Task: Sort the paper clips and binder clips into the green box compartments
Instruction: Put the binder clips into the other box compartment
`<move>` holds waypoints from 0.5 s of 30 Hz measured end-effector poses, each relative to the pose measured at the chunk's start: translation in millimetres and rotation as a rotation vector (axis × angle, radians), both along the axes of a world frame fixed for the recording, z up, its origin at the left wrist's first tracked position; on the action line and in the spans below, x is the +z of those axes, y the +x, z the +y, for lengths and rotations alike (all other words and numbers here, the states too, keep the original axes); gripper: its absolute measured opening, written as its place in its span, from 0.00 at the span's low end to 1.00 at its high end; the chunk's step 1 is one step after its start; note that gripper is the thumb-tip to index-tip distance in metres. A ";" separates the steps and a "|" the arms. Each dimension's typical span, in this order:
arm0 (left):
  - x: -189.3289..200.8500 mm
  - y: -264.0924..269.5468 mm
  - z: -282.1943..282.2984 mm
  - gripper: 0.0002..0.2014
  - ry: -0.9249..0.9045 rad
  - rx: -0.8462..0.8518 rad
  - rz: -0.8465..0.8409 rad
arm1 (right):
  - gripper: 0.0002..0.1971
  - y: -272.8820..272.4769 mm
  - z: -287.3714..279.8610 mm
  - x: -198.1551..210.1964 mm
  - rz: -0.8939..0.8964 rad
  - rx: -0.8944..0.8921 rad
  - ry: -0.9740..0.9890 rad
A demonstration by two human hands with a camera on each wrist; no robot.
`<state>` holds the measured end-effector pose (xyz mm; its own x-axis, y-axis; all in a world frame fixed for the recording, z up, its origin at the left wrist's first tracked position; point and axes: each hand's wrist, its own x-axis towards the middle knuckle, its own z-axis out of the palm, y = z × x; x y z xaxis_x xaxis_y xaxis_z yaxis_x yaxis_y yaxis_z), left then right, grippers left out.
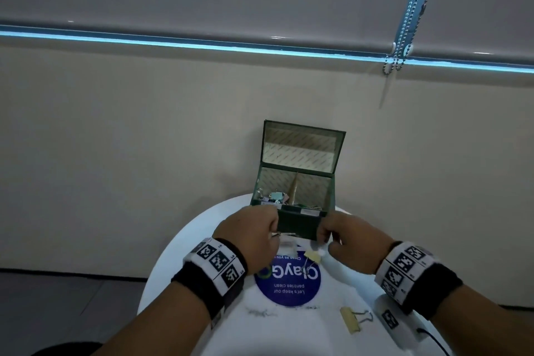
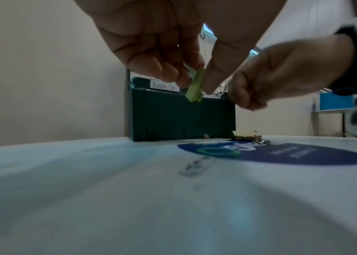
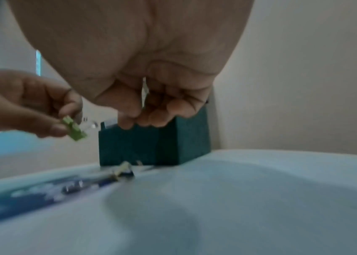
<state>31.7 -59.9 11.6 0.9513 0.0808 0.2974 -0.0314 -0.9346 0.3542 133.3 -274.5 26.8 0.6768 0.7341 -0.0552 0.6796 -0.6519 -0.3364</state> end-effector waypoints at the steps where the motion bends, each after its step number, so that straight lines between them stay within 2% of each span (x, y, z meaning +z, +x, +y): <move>1: 1.3 0.7 0.1 0.11 -0.003 0.021 -0.010 | 0.16 0.5 -7.7 -7.4 0.033 -0.004 -0.037; 6: 14.5 14.6 2.5 0.11 -0.046 0.115 -0.061 | 0.23 -2.0 -18.7 -25.0 0.080 -0.026 -0.053; 10: 29.0 38.8 10.7 0.12 -0.173 0.216 -0.106 | 0.30 -7.1 -16.5 -31.7 0.088 -0.040 -0.059; 15: 32.7 62.3 25.0 0.12 -0.147 0.252 -0.002 | 0.32 -4.9 -16.3 -33.8 0.071 0.040 -0.114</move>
